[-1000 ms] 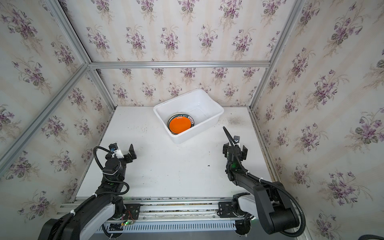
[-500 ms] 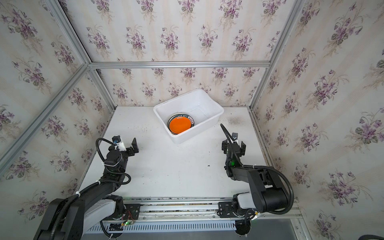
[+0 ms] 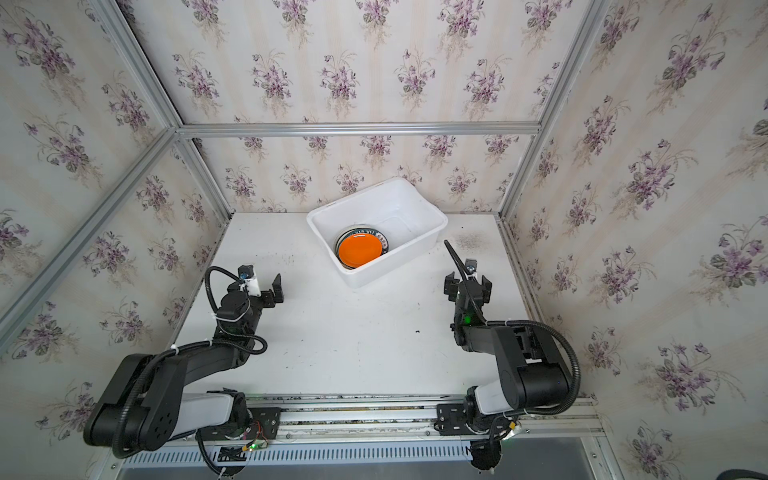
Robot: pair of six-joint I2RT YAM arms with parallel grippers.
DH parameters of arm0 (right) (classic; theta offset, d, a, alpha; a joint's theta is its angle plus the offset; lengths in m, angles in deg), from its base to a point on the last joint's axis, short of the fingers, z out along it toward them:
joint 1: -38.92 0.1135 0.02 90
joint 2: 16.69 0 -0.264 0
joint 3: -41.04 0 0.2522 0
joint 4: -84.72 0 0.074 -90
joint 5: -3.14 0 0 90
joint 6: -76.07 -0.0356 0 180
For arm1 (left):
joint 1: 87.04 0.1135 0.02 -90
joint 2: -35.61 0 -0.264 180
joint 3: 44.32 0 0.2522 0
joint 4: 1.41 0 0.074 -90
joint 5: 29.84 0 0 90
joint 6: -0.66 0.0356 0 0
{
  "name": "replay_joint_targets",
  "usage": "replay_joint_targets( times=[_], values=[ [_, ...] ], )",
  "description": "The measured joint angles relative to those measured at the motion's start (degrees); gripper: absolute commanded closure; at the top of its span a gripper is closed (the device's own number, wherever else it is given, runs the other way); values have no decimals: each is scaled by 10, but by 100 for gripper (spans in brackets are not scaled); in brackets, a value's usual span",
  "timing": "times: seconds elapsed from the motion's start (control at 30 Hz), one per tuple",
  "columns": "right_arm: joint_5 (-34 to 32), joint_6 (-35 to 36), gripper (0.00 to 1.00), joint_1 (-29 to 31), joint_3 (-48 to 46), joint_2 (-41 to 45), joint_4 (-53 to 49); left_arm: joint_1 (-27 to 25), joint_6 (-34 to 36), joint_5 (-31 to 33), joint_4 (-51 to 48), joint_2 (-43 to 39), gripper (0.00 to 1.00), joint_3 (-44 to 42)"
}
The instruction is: Place the plates into the plastic bin on the countertop
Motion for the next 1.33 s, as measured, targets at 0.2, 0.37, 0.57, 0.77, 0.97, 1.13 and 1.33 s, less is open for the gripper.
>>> replay_joint_targets(
  times=[0.2, 0.37, 0.57, 0.77, 0.97, 1.13, 1.33],
  values=[
    [52, -2, 6, -9, -13, -38, 37, 12, -5, -10, -18, 2, 0, 12],
    [77, -1, 4, -10, 16, -37, 6, 13, -9, -11, -19, 1, 0, 12],
    [86, 3, 1, -9, 18, -39, -2, 13, -9, -13, -19, 1, 0, 12],
    [90, 3, 1, -9, 18, -39, -3, 13, -9, -13, -19, 1, 0, 12],
    [90, 3, 1, -9, 18, -39, -3, 13, -9, -13, -19, 1, 0, 12],
    [90, 3, 1, -10, 18, -39, -3, 13, -9, -13, -19, 1, 0, 12],
    [90, 3, 1, -10, 18, -39, -3, 13, -9, -13, -19, 1, 0, 12]
  ],
)
